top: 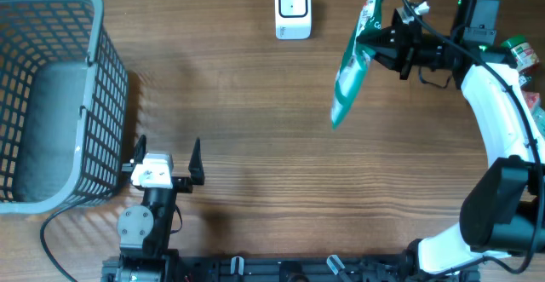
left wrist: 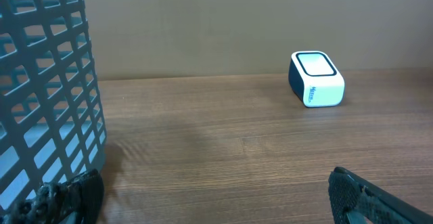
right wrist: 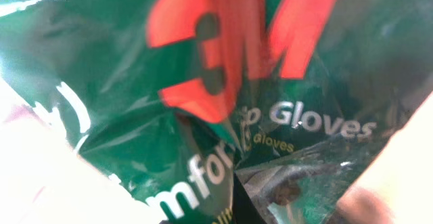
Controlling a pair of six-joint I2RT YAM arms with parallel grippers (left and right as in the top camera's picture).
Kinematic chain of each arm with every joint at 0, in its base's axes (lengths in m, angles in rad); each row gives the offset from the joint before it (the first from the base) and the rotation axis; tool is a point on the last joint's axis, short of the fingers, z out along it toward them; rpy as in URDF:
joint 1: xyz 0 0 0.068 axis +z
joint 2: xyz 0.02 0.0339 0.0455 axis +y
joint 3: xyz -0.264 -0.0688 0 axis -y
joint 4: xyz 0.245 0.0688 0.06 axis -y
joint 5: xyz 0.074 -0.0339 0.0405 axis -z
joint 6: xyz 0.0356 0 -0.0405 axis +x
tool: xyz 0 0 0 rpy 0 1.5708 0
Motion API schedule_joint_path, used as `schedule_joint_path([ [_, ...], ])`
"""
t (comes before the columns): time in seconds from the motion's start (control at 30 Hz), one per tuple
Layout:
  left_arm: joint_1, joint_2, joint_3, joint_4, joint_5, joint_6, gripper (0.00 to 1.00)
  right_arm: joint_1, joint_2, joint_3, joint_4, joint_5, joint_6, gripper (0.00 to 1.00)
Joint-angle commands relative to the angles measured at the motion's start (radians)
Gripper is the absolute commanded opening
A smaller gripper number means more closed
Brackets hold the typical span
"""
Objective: Scan the item barcode
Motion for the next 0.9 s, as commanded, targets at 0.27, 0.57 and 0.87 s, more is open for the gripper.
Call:
schedule_joint_path([
  [0.27, 0.004, -0.007, -0.005, -0.003, 0.015, -0.006, 1.0, 0.185, 0.008, -0.004, -0.49, 1.094, -0.208, 0.05],
  [0.57, 0.004, -0.007, -0.005, -0.003, 0.015, -0.006, 1.0, 0.215, 0.008, 0.048, -0.592, 1.118, -0.261, 0.96],
  [0.87, 0.003, -0.007, -0.005, -0.003, 0.015, -0.006, 1.0, 0.214, 0.009, 0.04, -0.773, 1.337, -0.282, 0.99],
])
